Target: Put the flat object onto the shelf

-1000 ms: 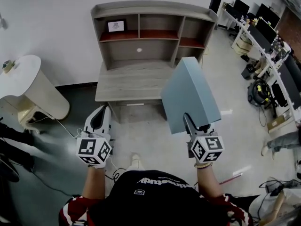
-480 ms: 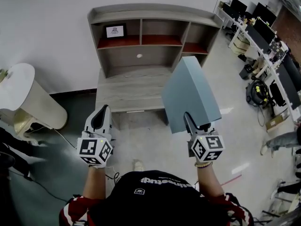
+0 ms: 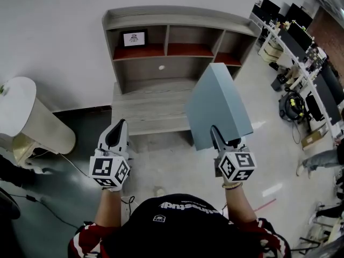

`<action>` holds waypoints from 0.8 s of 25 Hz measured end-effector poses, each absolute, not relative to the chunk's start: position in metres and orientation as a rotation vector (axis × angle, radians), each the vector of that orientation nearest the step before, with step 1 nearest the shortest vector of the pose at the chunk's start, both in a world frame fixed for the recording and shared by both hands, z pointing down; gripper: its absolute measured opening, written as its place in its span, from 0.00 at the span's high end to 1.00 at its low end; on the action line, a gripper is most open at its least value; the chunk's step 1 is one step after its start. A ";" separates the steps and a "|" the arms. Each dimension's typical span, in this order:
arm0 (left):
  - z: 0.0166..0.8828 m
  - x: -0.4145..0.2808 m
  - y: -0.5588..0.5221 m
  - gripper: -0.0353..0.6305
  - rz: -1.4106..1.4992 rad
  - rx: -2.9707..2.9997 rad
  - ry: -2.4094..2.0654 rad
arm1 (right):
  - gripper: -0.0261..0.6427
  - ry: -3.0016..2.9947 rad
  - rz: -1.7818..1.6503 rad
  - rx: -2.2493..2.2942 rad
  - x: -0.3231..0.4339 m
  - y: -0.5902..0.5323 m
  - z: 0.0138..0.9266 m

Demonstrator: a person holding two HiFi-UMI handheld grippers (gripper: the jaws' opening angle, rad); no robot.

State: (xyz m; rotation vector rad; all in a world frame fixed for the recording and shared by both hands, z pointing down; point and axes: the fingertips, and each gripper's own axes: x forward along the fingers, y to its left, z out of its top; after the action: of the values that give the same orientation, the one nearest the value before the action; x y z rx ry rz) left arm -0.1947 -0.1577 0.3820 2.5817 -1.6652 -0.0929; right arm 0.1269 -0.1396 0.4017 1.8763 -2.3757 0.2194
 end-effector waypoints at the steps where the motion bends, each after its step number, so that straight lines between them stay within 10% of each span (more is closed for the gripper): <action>1: 0.382 -0.197 -0.161 0.94 -0.096 2.583 -1.663 | 0.56 -2.372 0.215 1.879 0.124 -0.143 0.402; 20: 0.387 -0.195 -0.209 0.94 -0.113 2.559 -1.679 | 0.56 -2.364 0.212 1.834 0.119 -0.228 0.418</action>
State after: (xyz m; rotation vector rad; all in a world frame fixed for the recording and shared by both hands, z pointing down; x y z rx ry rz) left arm -0.1950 -0.2092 0.3866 2.5586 -1.6794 -0.1134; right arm 0.1187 -0.2276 0.4178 1.8338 -2.3644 0.2118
